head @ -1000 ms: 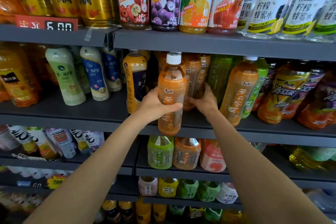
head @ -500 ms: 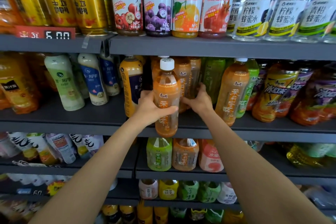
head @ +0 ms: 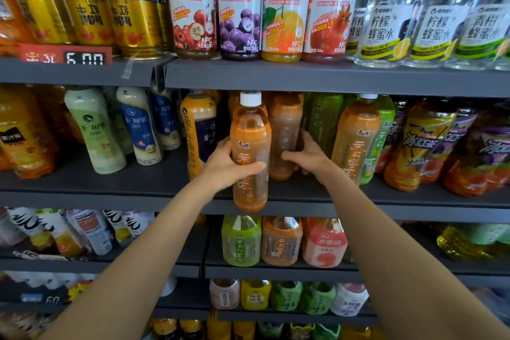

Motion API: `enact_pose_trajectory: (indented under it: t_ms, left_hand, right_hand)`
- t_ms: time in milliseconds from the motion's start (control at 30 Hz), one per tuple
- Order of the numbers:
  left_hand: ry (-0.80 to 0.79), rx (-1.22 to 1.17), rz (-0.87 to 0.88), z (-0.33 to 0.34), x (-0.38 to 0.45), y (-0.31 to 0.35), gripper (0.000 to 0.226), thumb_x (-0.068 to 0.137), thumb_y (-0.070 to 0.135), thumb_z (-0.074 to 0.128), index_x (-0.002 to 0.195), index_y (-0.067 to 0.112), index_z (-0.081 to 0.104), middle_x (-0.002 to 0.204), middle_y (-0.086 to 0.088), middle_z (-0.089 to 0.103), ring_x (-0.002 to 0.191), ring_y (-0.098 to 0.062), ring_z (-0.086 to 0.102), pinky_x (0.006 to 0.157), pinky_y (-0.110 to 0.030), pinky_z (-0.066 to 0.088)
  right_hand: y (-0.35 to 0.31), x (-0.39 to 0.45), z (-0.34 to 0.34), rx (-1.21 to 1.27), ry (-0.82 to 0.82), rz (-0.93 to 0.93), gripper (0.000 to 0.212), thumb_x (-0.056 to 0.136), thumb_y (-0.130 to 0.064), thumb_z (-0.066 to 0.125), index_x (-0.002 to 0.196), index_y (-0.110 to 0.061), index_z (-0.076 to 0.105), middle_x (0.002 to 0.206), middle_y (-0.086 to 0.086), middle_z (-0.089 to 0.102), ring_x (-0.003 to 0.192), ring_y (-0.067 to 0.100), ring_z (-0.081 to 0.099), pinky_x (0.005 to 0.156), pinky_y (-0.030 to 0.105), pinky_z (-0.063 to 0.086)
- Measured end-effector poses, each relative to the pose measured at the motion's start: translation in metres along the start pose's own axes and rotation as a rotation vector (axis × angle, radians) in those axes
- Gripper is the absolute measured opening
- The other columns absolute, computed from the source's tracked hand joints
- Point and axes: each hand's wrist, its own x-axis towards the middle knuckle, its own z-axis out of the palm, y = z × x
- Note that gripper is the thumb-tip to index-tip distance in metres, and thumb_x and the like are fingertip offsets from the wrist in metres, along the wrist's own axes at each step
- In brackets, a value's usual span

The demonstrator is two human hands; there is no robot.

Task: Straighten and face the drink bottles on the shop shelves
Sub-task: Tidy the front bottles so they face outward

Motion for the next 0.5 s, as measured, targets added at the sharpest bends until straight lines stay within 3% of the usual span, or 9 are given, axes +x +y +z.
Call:
enact_pose_trajectory:
  t_ms: [67, 167, 200, 267, 333, 500]
  left_hand:
    - [-0.014, -0.014, -0.011, 0.0, 0.001, 0.002, 0.061, 0.073, 0.03, 0.077, 0.126, 0.025, 0.047, 0.125, 0.003, 0.056, 0.114, -0.016, 0.052, 0.09, -0.031, 0.043]
    - [-0.018, -0.039, -0.034, 0.0, 0.004, 0.002, 0.061, 0.074, 0.029, 0.076, 0.128, 0.022, 0.048, 0.121, 0.003, 0.059, 0.113, -0.017, 0.054, 0.093, -0.034, 0.044]
    - [-0.02, -0.035, -0.035, -0.001, 0.005, 0.002, 0.062, 0.074, 0.029, 0.076, 0.129, 0.021, 0.048, 0.122, 0.002, 0.059, 0.113, -0.017, 0.054, 0.096, -0.036, 0.045]
    - [-0.03, -0.03, -0.039, -0.001, 0.006, 0.001, 0.063, 0.074, 0.029, 0.076, 0.13, 0.02, 0.048, 0.123, 0.001, 0.059, 0.114, -0.017, 0.054, 0.098, -0.038, 0.044]
    - [-0.034, -0.037, -0.042, -0.001, 0.005, 0.001, 0.063, 0.074, 0.028, 0.076, 0.13, 0.02, 0.048, 0.123, 0.001, 0.059, 0.115, -0.017, 0.054, 0.098, -0.038, 0.044]
    - [0.052, -0.021, 0.005, 0.006, -0.003, 0.005, 0.058, 0.077, 0.024, 0.075, 0.127, 0.016, 0.047, 0.119, 0.004, 0.05, 0.111, -0.014, 0.048, 0.09, -0.028, 0.039]
  right_hand:
    - [0.004, -0.002, -0.003, 0.022, -0.029, 0.003, 0.074, 0.087, -0.02, 0.061, 0.147, -0.028, 0.018, 0.124, 0.005, 0.052, 0.073, 0.016, 0.053, 0.055, 0.026, 0.041]
    - [0.004, -0.002, 0.001, 0.055, -0.042, -0.008, 0.074, 0.087, -0.021, 0.061, 0.146, -0.028, 0.017, 0.133, 0.007, 0.048, 0.085, 0.019, 0.055, 0.056, 0.026, 0.04]
    - [0.003, -0.002, 0.003, 0.065, -0.036, -0.011, 0.076, 0.087, -0.021, 0.062, 0.147, -0.028, 0.016, 0.138, 0.006, 0.045, 0.098, 0.023, 0.055, 0.06, 0.029, 0.044]
    - [0.002, -0.005, 0.008, 0.038, 0.022, -0.054, 0.078, 0.085, -0.019, 0.065, 0.147, -0.023, 0.018, 0.143, 0.005, 0.041, 0.123, 0.027, 0.046, 0.087, 0.038, 0.049]
    - [0.004, -0.008, 0.016, -0.036, 0.119, -0.13, 0.08, 0.079, -0.018, 0.072, 0.144, -0.015, 0.025, 0.139, 0.009, 0.044, 0.128, 0.027, 0.043, 0.104, 0.04, 0.04]
    - [0.006, -0.021, 0.028, -0.108, 0.277, -0.148, 0.066, 0.076, -0.02, 0.076, 0.128, -0.006, 0.038, 0.127, 0.013, 0.053, 0.117, 0.029, 0.053, 0.096, 0.042, 0.046]
